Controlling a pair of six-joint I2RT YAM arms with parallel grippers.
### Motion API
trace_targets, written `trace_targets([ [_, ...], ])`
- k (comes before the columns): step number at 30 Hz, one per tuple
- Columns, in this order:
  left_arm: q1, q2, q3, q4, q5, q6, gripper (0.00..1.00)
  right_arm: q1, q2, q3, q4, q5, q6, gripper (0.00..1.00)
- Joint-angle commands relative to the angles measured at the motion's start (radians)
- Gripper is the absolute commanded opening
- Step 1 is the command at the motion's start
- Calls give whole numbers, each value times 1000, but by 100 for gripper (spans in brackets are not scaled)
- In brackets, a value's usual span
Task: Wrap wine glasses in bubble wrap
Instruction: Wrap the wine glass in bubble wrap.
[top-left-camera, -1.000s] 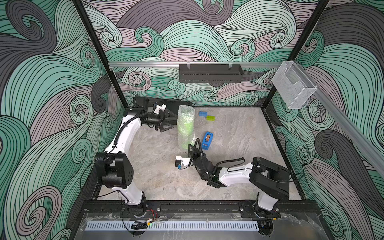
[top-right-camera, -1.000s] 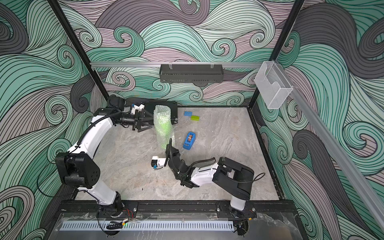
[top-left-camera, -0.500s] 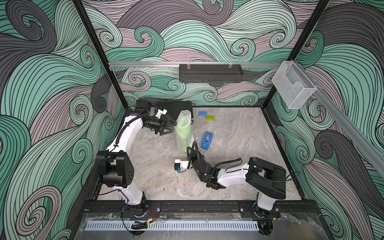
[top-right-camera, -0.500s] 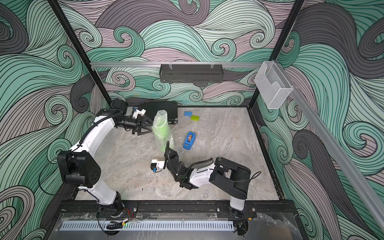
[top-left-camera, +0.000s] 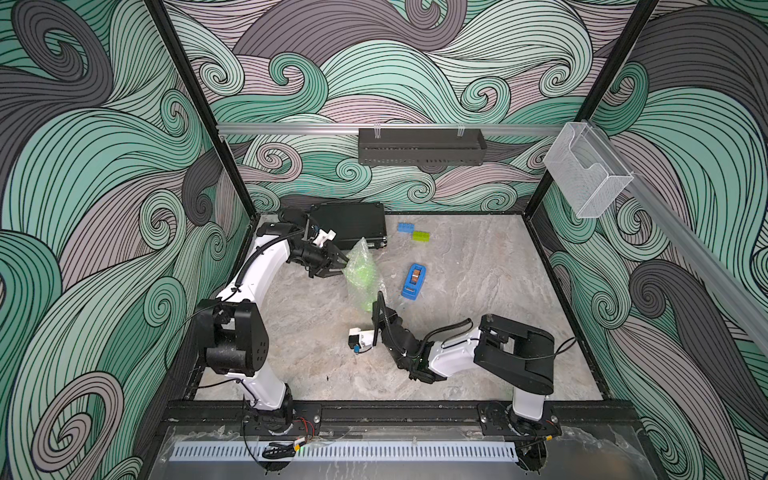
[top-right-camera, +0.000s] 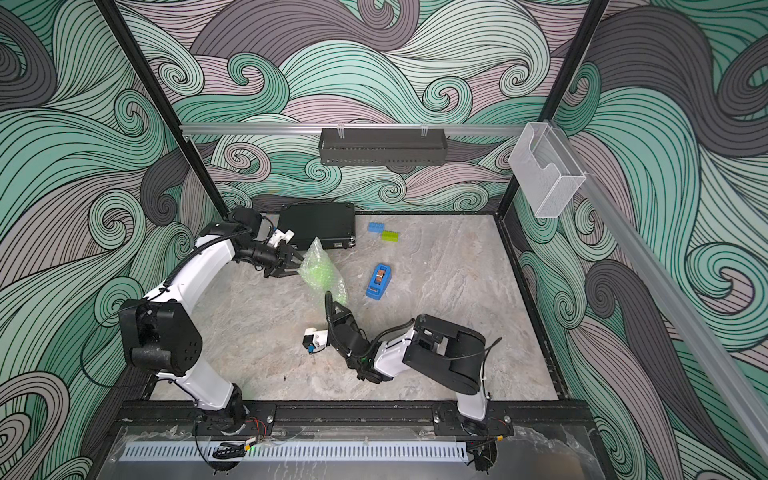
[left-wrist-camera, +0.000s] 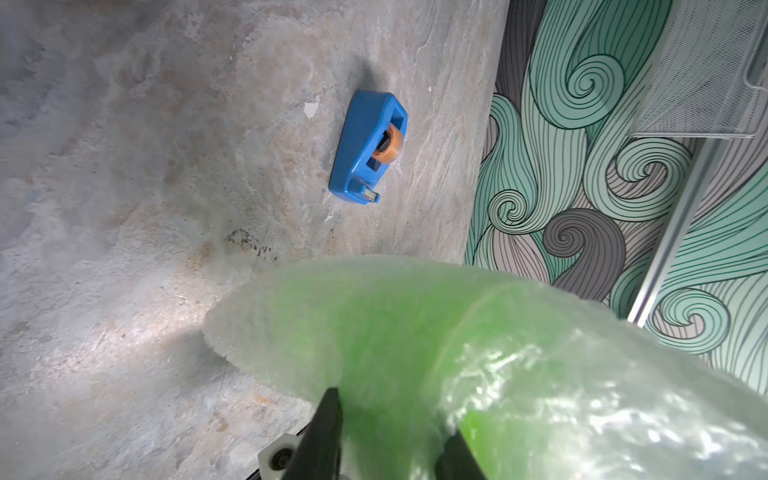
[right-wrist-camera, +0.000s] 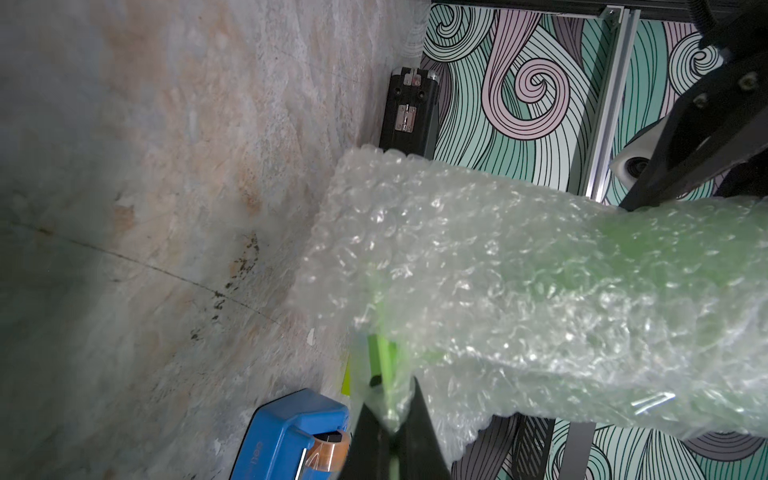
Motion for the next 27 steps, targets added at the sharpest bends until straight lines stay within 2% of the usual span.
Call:
trace_targets([
  [1, -27, -18, -22, -65, -1, 32, 20, 17, 8, 55, 127, -21, -10, 0],
  [6, -30, -25, -37, -62, -23, 42, 2, 32, 28, 65, 134, -14, -3, 0],
  [9, -30, -18, -31, -60, -60, 45, 0, 49, 45, 73, 138, -7, -4, 2],
  [10, -30, -17, -24, -61, -69, 48, 0, 54, 47, 75, 138, -4, -3, 9],
  [12, -29, -12, -6, -69, -91, 55, 0, 65, 50, 72, 138, -4, 3, 28],
  [14, -30, -8, 18, -78, -116, 68, 0, 81, 43, 60, 139, -3, 13, 56],
  [15, -30, -6, 31, -83, -134, 77, 0, 89, 35, 55, 137, -2, 22, 64],
  [17, -31, -1, 71, -106, -171, 105, 0, 108, -11, 35, 98, -2, 69, 73],
  [19, -30, -1, 106, -124, -215, 133, 0, 127, -107, 7, -54, -6, 188, 77],
  [21, -29, 0, 137, -137, -260, 159, 0, 139, -253, -7, -326, -27, 401, 76],
  [22, -30, 0, 151, -140, -286, 172, 0, 135, -349, -1, -521, -66, 547, 75],
  [25, -32, 11, 185, -133, -363, 201, 0, 78, -590, 18, -882, -259, 896, 73],
  [27, -41, 27, 207, -132, -417, 223, 0, 5, -702, 53, -1030, -416, 1066, 71],
])
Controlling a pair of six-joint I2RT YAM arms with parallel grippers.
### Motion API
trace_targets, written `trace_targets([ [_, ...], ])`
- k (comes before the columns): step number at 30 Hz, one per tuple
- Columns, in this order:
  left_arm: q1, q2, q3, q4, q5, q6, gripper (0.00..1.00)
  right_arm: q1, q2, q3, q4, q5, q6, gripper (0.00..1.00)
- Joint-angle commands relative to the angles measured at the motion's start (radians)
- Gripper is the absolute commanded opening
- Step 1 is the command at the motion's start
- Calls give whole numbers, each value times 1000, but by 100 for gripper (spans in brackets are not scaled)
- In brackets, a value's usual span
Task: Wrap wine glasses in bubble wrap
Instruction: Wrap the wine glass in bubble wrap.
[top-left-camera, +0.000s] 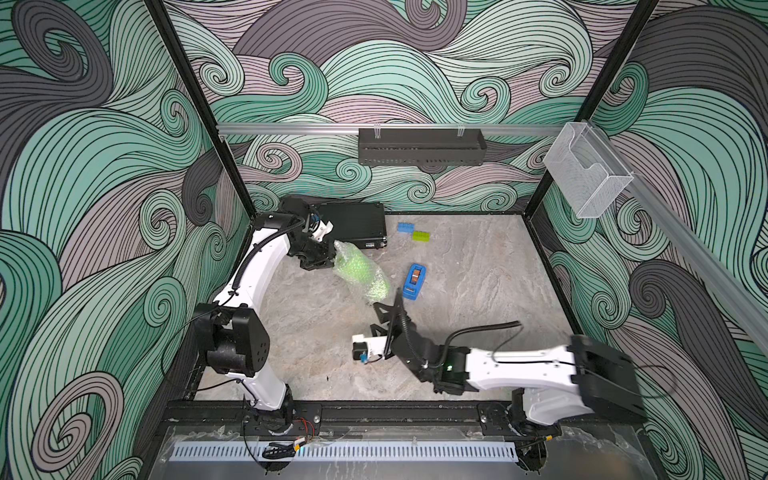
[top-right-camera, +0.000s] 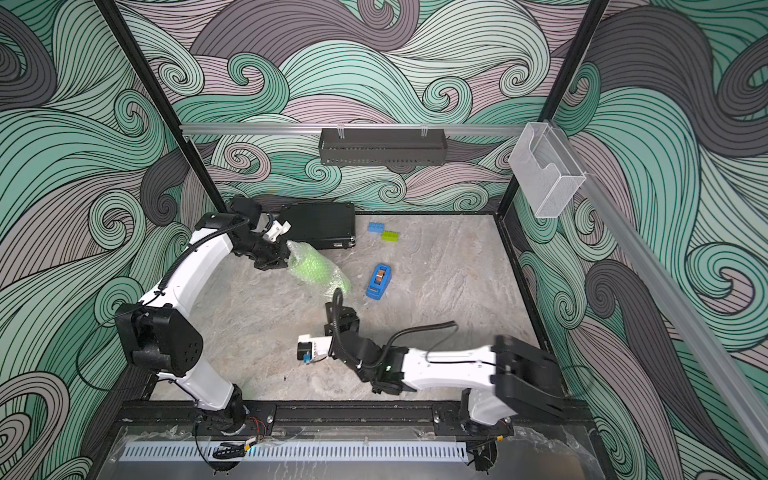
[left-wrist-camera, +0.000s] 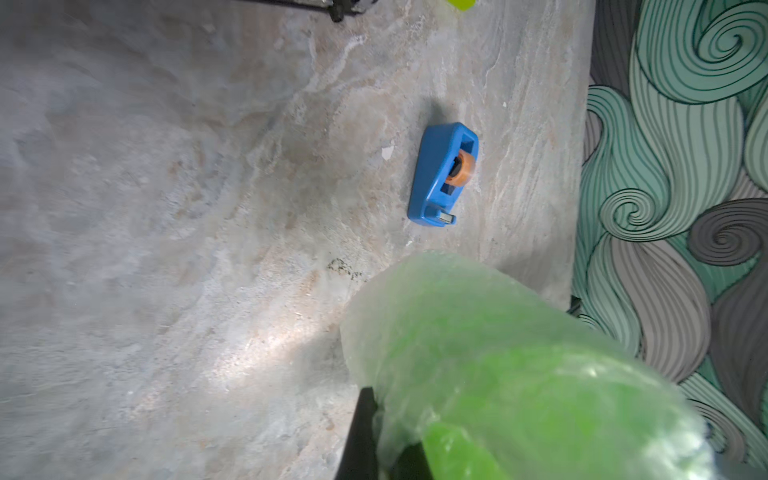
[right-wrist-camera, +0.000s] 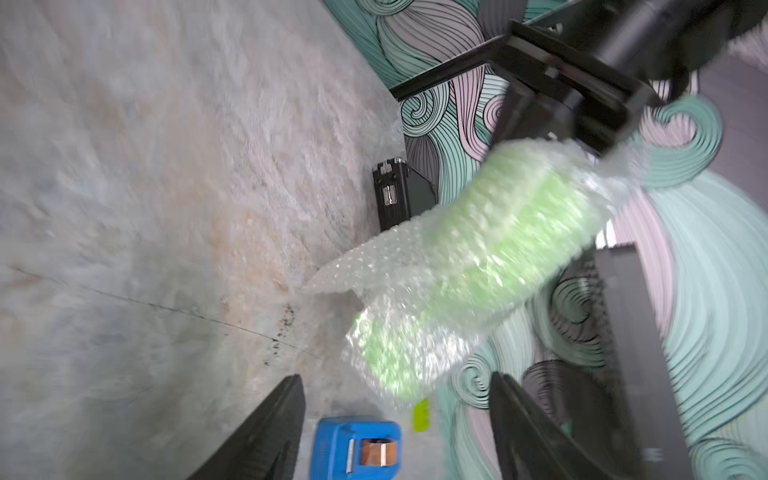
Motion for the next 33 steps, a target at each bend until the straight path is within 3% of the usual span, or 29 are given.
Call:
trace_targets([
  [1, -22, 35, 59, -36, -128, 67, 0, -112, -146, 52, -424, -296, 475, 69],
  [6, -82, 74, 94, -20, -230, 113, 0, -308, -95, 223, -507, -622, 775, 61],
  [10, -130, 109, 95, -10, -289, 133, 0, -450, 116, 438, -567, -789, 1067, 60],
  [14, -159, 150, 102, -4, -326, 123, 0, -516, 300, 630, -696, -912, 1304, 62],
  [18, -177, 176, 108, 0, -331, 109, 0, -548, 357, 645, -686, -993, 1394, 65],
  [25, -223, 201, 116, 4, -351, 112, 0, -553, 416, 675, -679, -1012, 1437, 69],
  [33, -264, 183, 79, 16, -377, 118, 0, -567, 476, 714, -720, -951, 1493, 66],
])
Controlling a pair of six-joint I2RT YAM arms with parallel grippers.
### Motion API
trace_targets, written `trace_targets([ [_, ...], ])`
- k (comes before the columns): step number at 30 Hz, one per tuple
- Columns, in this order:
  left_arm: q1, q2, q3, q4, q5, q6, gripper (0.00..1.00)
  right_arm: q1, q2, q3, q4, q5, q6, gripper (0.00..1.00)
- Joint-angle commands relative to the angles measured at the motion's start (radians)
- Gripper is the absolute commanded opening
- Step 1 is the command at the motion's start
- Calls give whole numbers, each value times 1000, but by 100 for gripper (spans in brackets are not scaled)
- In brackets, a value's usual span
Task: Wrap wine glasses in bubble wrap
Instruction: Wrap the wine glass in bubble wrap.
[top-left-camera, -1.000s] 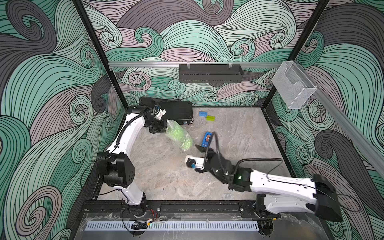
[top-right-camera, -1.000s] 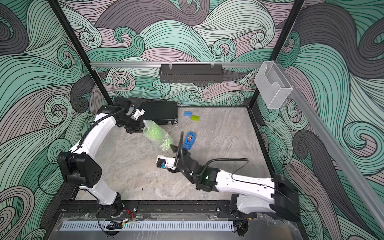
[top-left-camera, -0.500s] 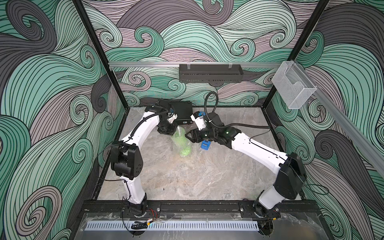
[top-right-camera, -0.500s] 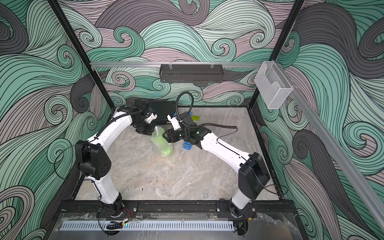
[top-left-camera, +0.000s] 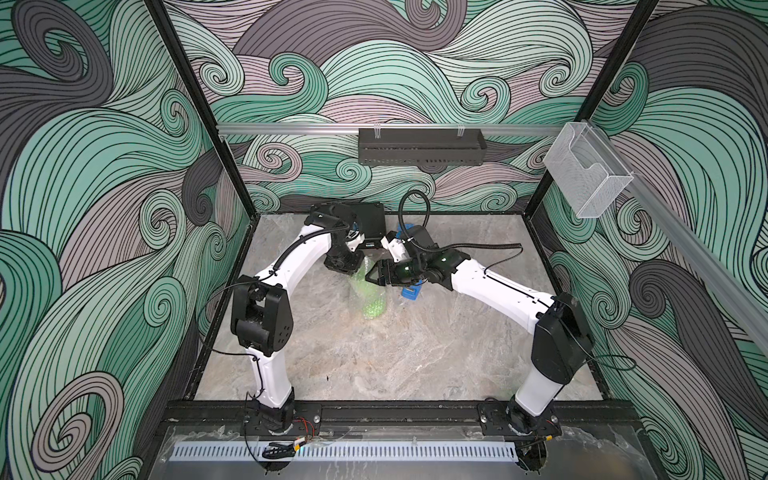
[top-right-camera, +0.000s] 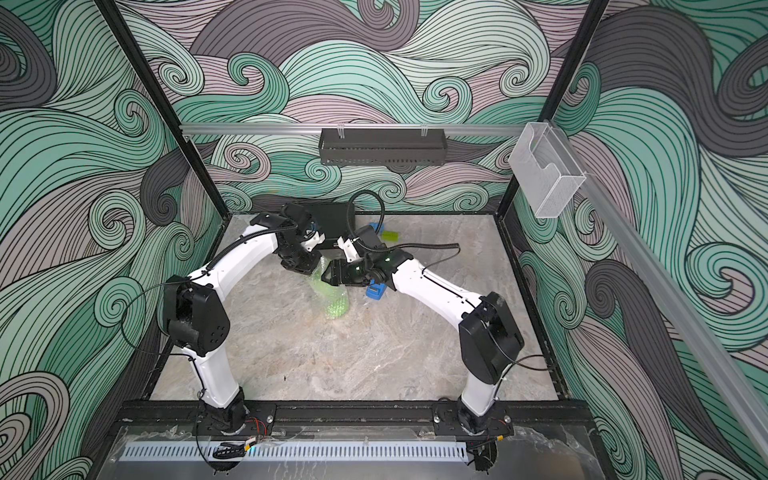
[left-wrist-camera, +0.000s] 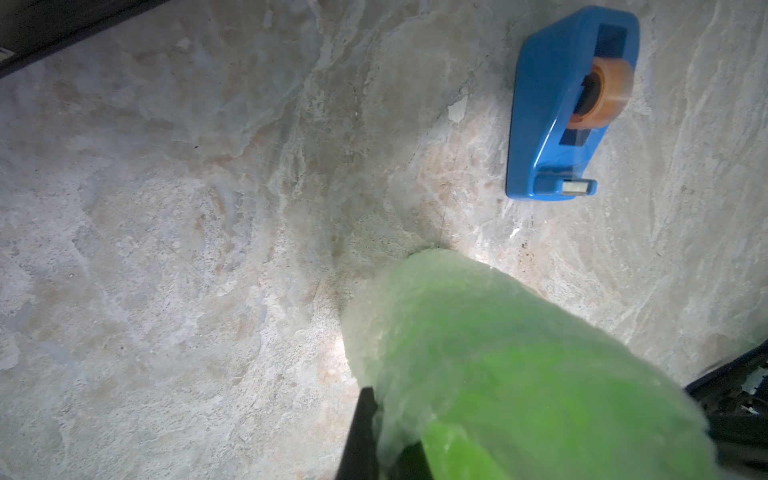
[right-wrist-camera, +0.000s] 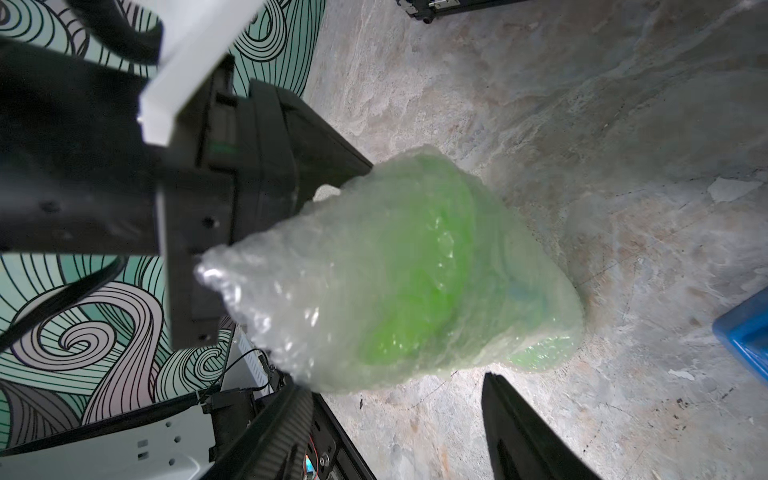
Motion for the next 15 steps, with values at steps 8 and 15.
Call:
trace_targets([
  [8, -63, -18, -11, 7, -25, 5, 0, -3, 91, 98, -191, 88, 29, 58],
  [15, -87, -27, -20, 11, 27, -37, 0, -3, 132, 112, -287, 183, 51, 53],
])
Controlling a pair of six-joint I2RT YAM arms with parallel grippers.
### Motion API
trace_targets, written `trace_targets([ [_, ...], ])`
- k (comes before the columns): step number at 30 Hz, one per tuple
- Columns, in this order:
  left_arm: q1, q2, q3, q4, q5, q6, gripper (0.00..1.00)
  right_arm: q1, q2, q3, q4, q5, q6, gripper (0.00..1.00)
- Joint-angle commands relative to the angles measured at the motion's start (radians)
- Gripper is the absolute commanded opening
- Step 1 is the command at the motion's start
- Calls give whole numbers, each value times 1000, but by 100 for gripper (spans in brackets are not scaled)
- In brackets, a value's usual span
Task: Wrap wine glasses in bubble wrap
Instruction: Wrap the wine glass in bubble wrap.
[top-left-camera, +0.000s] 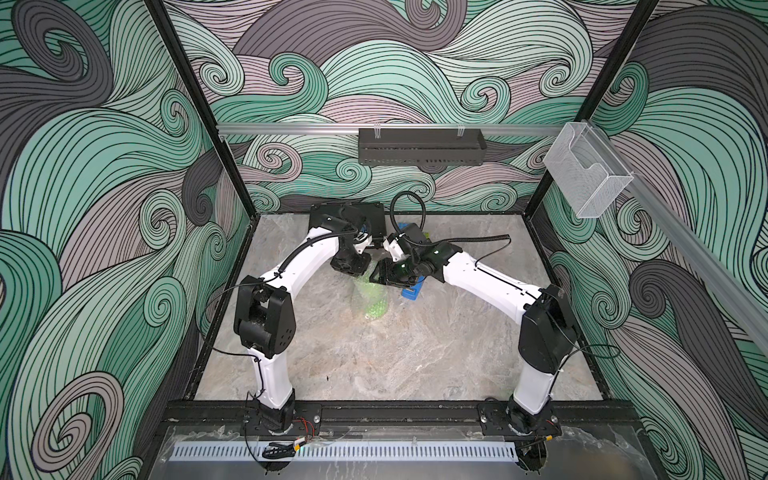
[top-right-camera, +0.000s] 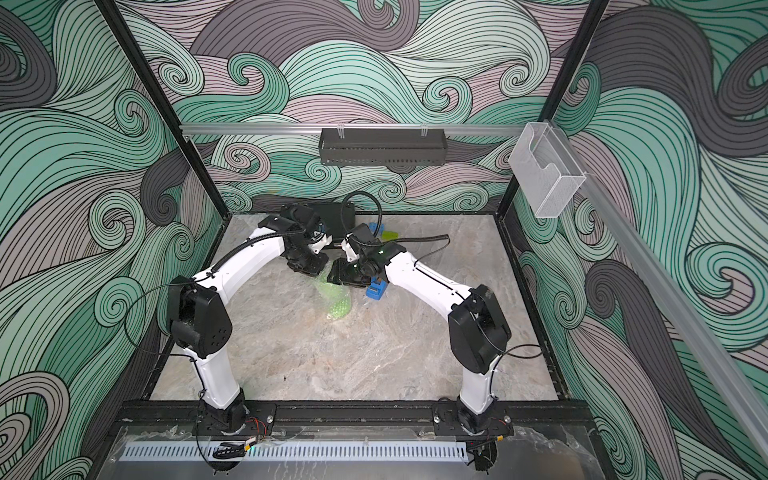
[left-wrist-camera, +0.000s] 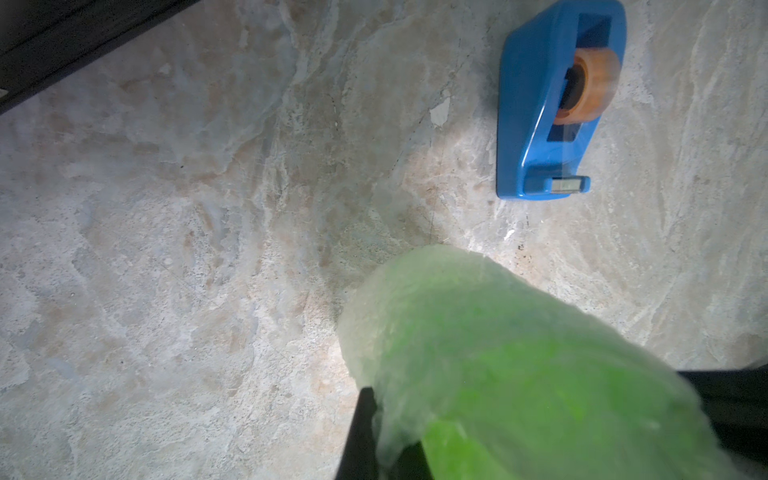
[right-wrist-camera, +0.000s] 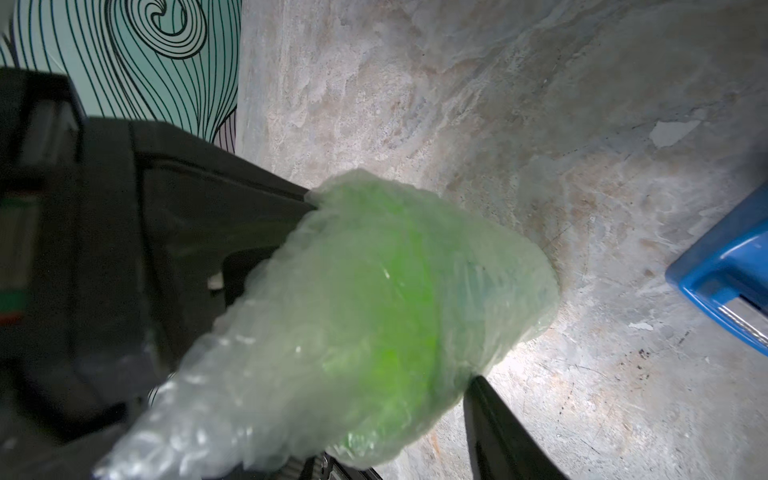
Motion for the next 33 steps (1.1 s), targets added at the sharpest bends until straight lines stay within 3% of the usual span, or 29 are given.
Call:
trace_targets([
  [1, -22, -32, -14, -15, 78, -33, 1, 1, 58, 0, -110, 115, 6, 52],
  [4, -21, -50, -22, -16, 129, -56, 4, 1, 80, 9, -144, 145, 3, 49],
  [12, -9, -103, -39, -30, 208, -92, 36, 1, 110, 73, -227, 179, -30, 46],
  [24, 51, -172, -52, -46, 309, -105, 62, 11, 106, 143, -299, 219, -76, 41],
  [29, 50, -124, -61, -26, 351, -120, 63, 24, 113, 157, -303, 222, -76, 41],
  [33, 51, -89, -74, -14, 316, -120, 63, 29, 116, 168, -307, 218, -77, 42],
])
